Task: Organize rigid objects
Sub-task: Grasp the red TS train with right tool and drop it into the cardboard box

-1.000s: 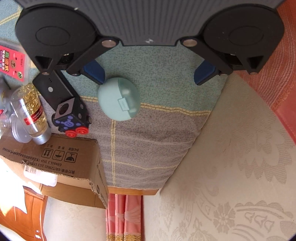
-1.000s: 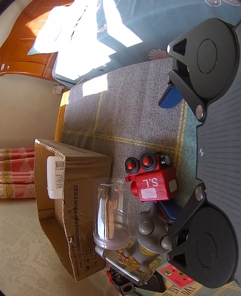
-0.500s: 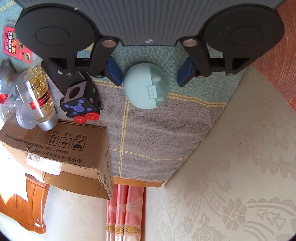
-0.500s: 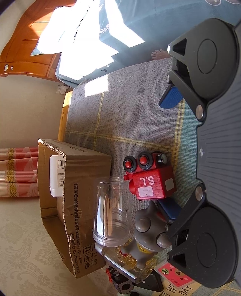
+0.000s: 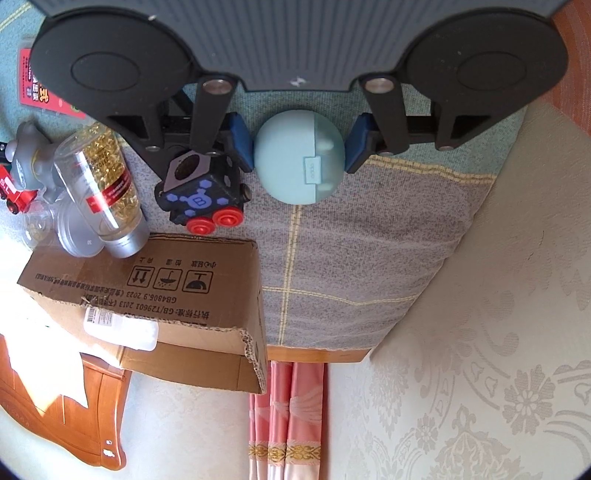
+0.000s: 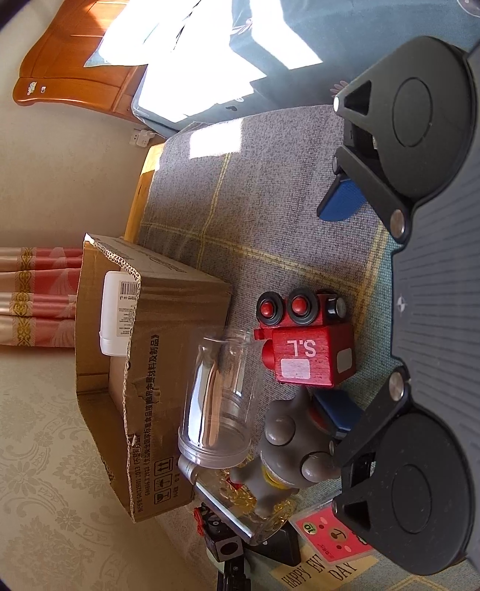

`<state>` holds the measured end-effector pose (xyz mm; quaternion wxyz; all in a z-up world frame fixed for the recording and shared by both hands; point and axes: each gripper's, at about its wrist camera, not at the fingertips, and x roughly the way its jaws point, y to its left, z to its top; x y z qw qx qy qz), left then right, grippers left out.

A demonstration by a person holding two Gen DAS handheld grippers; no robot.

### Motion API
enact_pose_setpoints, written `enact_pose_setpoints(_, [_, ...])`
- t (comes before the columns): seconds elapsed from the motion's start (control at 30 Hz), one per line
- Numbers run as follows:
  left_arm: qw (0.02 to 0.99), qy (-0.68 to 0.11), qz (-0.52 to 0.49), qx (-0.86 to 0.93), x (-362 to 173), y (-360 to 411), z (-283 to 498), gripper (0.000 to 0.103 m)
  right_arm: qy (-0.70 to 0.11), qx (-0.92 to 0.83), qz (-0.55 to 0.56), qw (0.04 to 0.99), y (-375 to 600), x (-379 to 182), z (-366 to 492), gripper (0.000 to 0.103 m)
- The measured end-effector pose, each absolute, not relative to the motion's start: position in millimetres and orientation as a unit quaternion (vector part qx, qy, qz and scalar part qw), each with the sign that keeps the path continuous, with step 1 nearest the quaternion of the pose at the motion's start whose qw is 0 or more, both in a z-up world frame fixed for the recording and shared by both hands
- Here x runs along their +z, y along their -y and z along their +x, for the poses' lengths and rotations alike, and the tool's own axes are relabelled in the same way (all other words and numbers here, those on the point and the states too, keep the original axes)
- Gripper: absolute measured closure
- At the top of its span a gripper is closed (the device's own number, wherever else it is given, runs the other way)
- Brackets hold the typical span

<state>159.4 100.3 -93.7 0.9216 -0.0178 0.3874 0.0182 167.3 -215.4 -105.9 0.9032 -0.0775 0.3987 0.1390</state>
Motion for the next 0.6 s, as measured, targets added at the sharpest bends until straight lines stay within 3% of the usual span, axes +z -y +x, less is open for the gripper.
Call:
enact_pose_setpoints(0.17, [0.922, -0.387, -0.019, 0.021, -94.0, -100.3, 161.4, 0.051, -0.385, 0.169, -0.101, 0.902, 207.2, -102.0, 165.9, 0.032])
enact_pose_setpoints(0.33, [0.922, -0.386, -0.022, 0.026, -94.0, -99.8, 161.3, 0.051, -0.380, 0.181, -0.106, 0.901, 201.6, -100.0, 164.4, 0.047])
enact_pose_setpoints(0.6, [0.923, -0.384, -0.020, 0.021, -93.6, -104.7, 158.6, 0.051, -0.388, 0.153, -0.086, 0.905, 203.9, -100.2, 159.4, 0.049])
